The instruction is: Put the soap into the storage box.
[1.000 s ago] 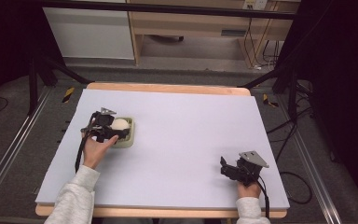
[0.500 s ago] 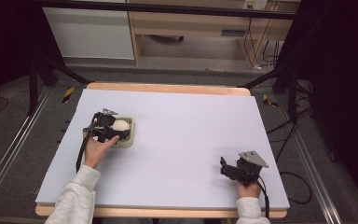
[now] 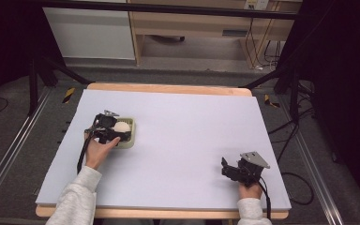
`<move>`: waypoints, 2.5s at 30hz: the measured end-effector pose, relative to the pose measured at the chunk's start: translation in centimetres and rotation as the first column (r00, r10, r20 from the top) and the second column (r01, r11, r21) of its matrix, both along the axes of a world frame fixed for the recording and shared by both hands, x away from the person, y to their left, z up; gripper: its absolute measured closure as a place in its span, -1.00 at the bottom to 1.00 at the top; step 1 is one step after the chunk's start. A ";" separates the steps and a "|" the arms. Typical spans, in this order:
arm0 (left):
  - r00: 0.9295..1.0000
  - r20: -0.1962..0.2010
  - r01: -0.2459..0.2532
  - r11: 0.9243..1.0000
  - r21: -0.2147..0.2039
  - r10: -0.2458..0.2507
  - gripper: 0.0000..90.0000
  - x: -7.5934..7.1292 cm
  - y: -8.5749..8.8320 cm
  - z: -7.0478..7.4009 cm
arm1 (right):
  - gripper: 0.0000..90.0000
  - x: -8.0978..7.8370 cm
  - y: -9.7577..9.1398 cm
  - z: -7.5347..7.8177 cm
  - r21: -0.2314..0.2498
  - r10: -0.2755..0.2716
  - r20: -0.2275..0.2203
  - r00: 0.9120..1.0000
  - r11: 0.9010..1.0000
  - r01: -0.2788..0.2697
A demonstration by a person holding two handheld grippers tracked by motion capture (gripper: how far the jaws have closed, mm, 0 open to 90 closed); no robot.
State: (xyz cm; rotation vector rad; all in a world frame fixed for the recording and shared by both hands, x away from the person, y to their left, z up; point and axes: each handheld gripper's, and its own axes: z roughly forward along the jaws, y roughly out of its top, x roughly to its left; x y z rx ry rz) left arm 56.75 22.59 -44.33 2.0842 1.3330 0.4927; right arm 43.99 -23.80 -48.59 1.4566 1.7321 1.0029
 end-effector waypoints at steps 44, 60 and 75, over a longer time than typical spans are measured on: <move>0.989 0.148 0.009 0.998 -0.055 0.000 -0.58 -3.9 -0.1 3.0 | -0.94 0.0 -0.1 0.0 0.007 -0.004 0.000 1.000 1.000 0.004; 0.975 0.223 0.035 0.995 -0.095 -0.013 -0.47 -8.1 0.7 2.1 | -0.94 -0.1 -0.1 0.0 0.015 -0.010 0.006 1.000 1.000 0.010; 0.957 0.288 0.008 0.992 -0.126 0.029 -0.45 -11.6 4.3 -0.3 | -0.94 -0.1 0.0 0.0 0.005 0.000 0.012 1.000 1.000 0.000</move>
